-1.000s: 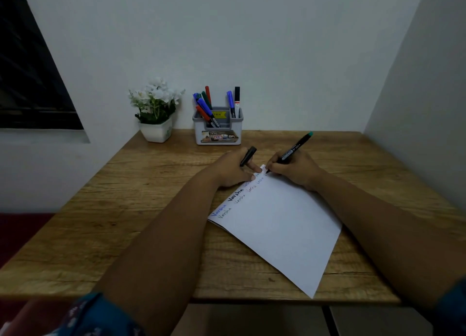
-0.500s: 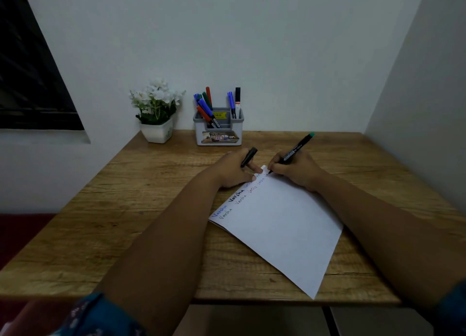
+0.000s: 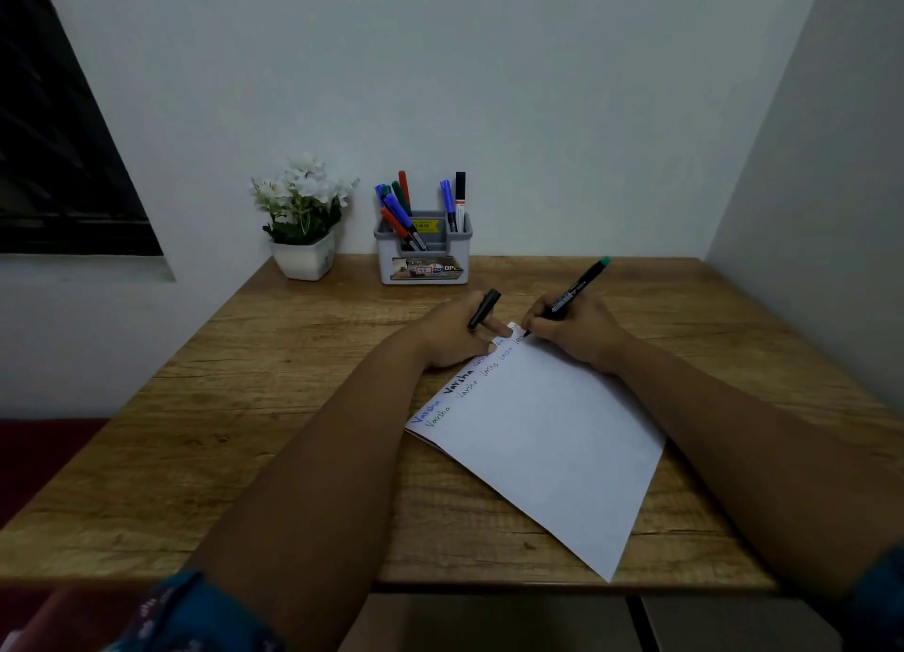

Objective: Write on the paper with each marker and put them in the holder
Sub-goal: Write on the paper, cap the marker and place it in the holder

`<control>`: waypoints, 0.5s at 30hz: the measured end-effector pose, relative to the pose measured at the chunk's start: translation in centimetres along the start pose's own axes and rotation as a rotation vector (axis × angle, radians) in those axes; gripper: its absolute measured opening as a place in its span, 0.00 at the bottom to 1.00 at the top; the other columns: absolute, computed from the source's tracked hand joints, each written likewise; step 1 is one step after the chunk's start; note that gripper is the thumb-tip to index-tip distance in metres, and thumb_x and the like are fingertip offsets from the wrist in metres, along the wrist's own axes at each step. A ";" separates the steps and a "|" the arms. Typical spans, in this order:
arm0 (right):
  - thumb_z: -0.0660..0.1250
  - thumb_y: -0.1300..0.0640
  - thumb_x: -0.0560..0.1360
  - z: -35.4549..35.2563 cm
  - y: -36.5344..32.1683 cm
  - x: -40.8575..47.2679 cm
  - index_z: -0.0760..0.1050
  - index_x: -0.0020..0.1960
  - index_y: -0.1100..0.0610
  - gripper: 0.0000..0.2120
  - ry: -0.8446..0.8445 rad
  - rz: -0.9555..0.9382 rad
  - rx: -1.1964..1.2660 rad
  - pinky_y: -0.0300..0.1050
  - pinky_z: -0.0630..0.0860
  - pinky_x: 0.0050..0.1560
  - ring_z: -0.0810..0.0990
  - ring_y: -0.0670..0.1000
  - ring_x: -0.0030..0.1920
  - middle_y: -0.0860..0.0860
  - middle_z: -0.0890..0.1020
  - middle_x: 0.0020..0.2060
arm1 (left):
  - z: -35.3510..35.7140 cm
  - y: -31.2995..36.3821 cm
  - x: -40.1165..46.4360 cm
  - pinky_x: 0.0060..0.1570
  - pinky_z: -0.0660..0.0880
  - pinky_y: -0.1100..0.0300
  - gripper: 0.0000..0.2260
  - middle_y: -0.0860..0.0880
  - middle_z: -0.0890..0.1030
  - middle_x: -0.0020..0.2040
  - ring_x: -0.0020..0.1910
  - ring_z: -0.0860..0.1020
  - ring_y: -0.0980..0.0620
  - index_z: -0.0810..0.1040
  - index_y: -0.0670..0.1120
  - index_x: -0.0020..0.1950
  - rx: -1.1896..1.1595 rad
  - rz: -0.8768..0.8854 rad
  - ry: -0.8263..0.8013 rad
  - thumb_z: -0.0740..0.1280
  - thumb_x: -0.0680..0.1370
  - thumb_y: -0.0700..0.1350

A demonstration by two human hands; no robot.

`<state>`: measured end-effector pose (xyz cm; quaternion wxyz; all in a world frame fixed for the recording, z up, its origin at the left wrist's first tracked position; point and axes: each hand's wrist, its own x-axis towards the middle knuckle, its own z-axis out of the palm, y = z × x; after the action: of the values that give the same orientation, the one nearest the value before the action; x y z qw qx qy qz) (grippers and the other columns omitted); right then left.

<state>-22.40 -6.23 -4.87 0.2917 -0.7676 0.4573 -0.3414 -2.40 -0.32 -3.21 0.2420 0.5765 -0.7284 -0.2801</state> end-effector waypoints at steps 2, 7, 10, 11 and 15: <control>0.71 0.59 0.70 0.0 0.0 0.0 0.83 0.41 0.55 0.02 0.009 0.015 0.021 0.40 0.76 0.45 0.81 0.46 0.44 0.48 0.85 0.39 | 0.0 -0.1 0.0 0.54 0.64 0.64 0.23 0.57 0.80 0.60 0.58 0.70 0.60 0.66 0.48 0.69 0.004 0.002 0.003 0.70 0.76 0.40; 0.71 0.60 0.71 0.2 -0.2 -0.1 0.83 0.41 0.55 0.03 -0.001 0.012 0.025 0.34 0.73 0.41 0.81 0.43 0.42 0.47 0.85 0.39 | 0.0 0.0 -0.1 0.55 0.64 0.63 0.26 0.57 0.80 0.60 0.59 0.70 0.60 0.65 0.48 0.71 0.005 0.000 0.001 0.70 0.76 0.41; 0.70 0.59 0.70 0.1 -0.1 0.0 0.82 0.40 0.57 0.02 0.015 0.010 -0.004 0.43 0.77 0.46 0.82 0.50 0.45 0.51 0.85 0.40 | 0.0 -0.1 0.0 0.55 0.64 0.64 0.25 0.56 0.81 0.60 0.60 0.71 0.59 0.66 0.47 0.70 -0.004 0.006 0.003 0.70 0.76 0.40; 0.70 0.59 0.70 0.1 0.0 0.0 0.82 0.41 0.57 0.02 0.020 0.007 -0.011 0.44 0.77 0.46 0.82 0.51 0.45 0.52 0.85 0.40 | 0.0 -0.1 -0.1 0.56 0.64 0.64 0.25 0.56 0.81 0.60 0.60 0.71 0.59 0.66 0.47 0.70 -0.005 0.007 0.002 0.70 0.76 0.40; 0.70 0.59 0.72 0.2 -0.1 0.0 0.82 0.42 0.58 0.03 0.017 0.014 -0.004 0.39 0.74 0.43 0.80 0.48 0.43 0.52 0.85 0.41 | 0.0 -0.1 -0.1 0.57 0.65 0.63 0.25 0.56 0.81 0.60 0.62 0.71 0.58 0.66 0.47 0.70 -0.004 0.012 -0.003 0.70 0.76 0.40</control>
<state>-22.21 -6.17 -4.87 0.2887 -0.7620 0.4660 -0.3448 -2.26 -0.30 -3.28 0.2436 0.5713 -0.7316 -0.2811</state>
